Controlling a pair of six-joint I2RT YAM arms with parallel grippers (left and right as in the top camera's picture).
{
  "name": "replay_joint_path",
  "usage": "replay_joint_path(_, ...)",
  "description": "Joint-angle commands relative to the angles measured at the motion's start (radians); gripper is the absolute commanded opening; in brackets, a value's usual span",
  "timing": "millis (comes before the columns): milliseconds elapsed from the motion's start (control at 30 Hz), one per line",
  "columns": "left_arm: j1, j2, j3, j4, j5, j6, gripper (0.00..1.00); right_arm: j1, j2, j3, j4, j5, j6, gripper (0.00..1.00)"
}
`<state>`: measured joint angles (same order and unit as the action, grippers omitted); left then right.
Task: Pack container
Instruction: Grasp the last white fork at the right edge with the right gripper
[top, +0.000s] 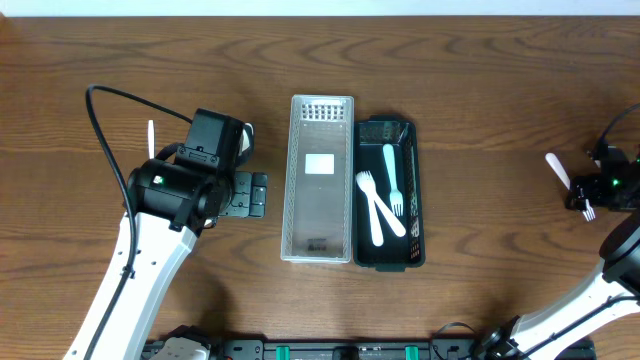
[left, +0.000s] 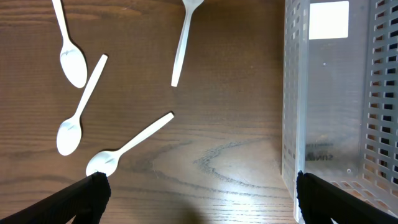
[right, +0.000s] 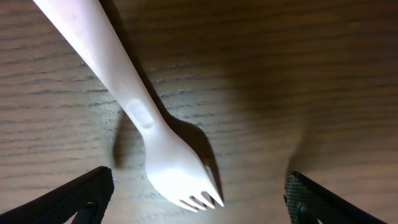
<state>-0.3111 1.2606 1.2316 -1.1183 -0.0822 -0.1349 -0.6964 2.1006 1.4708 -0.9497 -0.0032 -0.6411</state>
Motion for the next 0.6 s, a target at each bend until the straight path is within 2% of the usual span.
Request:
replay_joint_path(0, 0.004, 0.002, 0.008, -0.002, -0.009, -0.013, 0.98, 0.014, 0.029, -0.003, -0.004, 0.004, -0.011, 0.91)
replay_joint_path(133, 0.004, 0.002, 0.008, -0.002, -0.009, -0.012, 0.98, 0.015, 0.03, -0.004, -0.005, 0.003, -0.011, 0.88)
replay_joint_path(433, 0.004, 0.002, 0.008, -0.002, -0.009, -0.012, 0.98, 0.016, 0.03, -0.007, -0.015, 0.002, -0.011, 0.49)
replay_joint_path(567, 0.004, 0.002, 0.008, -0.002, -0.009, -0.012, 0.98, 0.017, 0.03, -0.007, -0.016, -0.005, -0.01, 0.38)
